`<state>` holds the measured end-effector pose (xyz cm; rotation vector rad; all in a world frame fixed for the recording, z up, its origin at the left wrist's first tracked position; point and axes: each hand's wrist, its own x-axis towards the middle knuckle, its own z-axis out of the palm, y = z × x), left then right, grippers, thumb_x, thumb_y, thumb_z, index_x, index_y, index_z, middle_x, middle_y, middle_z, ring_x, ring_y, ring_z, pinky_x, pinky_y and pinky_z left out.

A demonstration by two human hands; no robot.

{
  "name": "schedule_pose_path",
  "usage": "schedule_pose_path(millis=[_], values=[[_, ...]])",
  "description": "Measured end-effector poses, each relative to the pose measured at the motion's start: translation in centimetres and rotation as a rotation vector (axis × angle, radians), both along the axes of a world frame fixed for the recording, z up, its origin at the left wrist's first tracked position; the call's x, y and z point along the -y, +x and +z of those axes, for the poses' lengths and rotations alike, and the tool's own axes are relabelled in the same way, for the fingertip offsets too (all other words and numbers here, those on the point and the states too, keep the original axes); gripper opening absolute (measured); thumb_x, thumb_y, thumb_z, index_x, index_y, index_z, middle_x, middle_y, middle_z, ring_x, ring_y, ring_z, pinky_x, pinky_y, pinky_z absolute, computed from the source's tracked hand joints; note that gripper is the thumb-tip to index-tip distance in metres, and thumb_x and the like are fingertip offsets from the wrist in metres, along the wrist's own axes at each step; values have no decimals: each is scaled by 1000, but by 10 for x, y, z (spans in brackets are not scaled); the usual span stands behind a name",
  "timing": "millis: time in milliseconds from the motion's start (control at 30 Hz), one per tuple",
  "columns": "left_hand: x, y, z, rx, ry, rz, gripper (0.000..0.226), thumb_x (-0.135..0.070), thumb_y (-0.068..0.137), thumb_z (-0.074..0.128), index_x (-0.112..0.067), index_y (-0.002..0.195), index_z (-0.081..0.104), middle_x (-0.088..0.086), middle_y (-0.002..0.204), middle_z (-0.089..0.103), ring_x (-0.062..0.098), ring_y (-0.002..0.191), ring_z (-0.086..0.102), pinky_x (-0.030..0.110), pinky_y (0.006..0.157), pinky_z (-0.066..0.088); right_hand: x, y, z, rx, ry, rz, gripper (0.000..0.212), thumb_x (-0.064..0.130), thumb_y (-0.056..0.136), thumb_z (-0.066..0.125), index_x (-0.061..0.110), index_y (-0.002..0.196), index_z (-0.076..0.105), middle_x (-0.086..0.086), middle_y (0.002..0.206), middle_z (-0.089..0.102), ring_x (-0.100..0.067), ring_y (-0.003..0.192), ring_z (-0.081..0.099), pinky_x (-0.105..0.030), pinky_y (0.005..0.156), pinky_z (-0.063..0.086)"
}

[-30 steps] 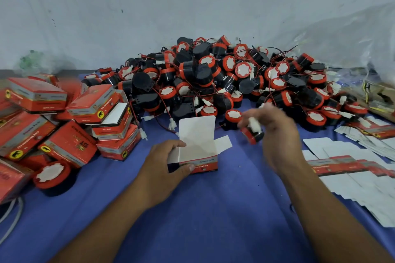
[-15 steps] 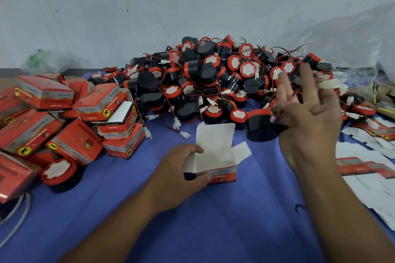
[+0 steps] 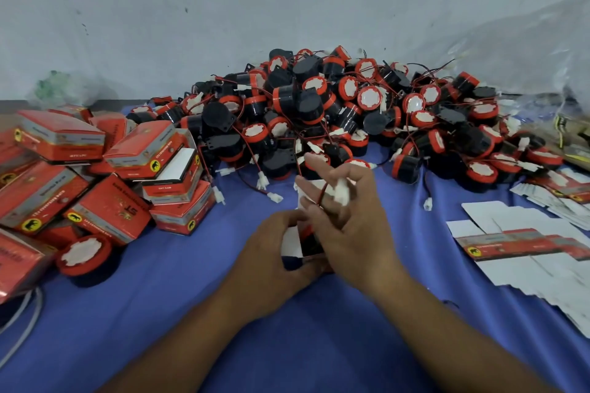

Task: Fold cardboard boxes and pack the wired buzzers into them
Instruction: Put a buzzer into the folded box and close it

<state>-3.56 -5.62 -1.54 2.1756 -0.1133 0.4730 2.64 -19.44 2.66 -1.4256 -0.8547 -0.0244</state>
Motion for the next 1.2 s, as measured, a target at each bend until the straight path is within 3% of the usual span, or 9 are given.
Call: schedule_pose_path(millis=[167, 267, 367, 467, 633, 800, 967, 1067, 1200], values=[[0, 1, 2, -4, 128, -57, 47, -38, 82, 78, -39, 123, 56, -17, 116, 54, 2, 111, 50, 9, 91, 37, 6, 7, 8, -351, 146, 220, 27, 3, 86, 67, 20, 97, 49, -9, 102, 74, -29, 86, 72, -36, 75, 57], [-1, 0, 2, -20, 155, -48, 46, -44, 79, 74, -52, 119, 51, -17, 107, 49, 0, 105, 46, 4, 87, 32, 22, 16, 17, -197, -88, 34, 29, 22, 80, 77, 25, 91, 50, 4, 76, 67, -18, 63, 63, -32, 60, 53], [-1, 0, 2, -7, 130, -30, 45, -44, 77, 77, -43, 118, 57, -16, 107, 50, 2, 105, 50, 6, 86, 35, 39, 25, 21, 144, -512, -194, 38, 42, 76, 80, 30, 94, 48, 10, 71, 60, -1, 52, 55, -17, 50, 45], [0, -1, 3, 5, 100, -39, 42, -39, 78, 81, -34, 115, 61, -13, 108, 52, 4, 103, 54, 10, 86, 40, 48, 27, 21, 276, -850, -220, 46, 56, 77, 74, 28, 98, 44, 8, 76, 59, -2, 64, 56, -18, 53, 42], [1, -2, 4, 4, 137, -102, 54, -32, 77, 83, -30, 125, 58, -8, 112, 51, 7, 107, 54, 13, 89, 41, 53, 25, 24, 230, -1035, -150, 46, 64, 71, 74, 33, 88, 44, 6, 77, 63, -10, 66, 59, -33, 57, 51], [-2, -2, 3, -23, 117, -116, 66, -33, 76, 84, -30, 135, 53, -11, 118, 49, 5, 114, 52, 11, 95, 38, 60, 26, 26, 222, -872, -17, 41, 41, 75, 84, 38, 83, 44, 14, 73, 64, -5, 62, 57, -21, 54, 45], [-1, -3, 3, -6, 64, -143, 75, -39, 81, 80, -35, 146, 41, -20, 130, 50, 2, 125, 49, 15, 100, 40, 72, 36, 29, 161, -740, 49, 44, 31, 75, 88, 32, 94, 48, 6, 85, 63, -12, 70, 61, -36, 62, 55], [-1, -4, 8, -2, -7, -168, 80, -35, 80, 81, -47, 142, 33, -30, 136, 50, -4, 125, 50, 7, 95, 41, 70, 37, 26, 74, -644, 105, 44, 26, 79, 85, 30, 104, 50, 16, 100, 64, -17, 89, 67, -43, 73, 57], [-5, -4, 7, 9, -33, -132, 69, -34, 80, 77, -50, 134, 39, -32, 133, 51, -5, 124, 51, 7, 94, 42, 64, 36, 21, 220, -719, 137, 52, 29, 88, 77, 37, 131, 50, 23, 124, 61, -2, 114, 60, -30, 93, 52]])
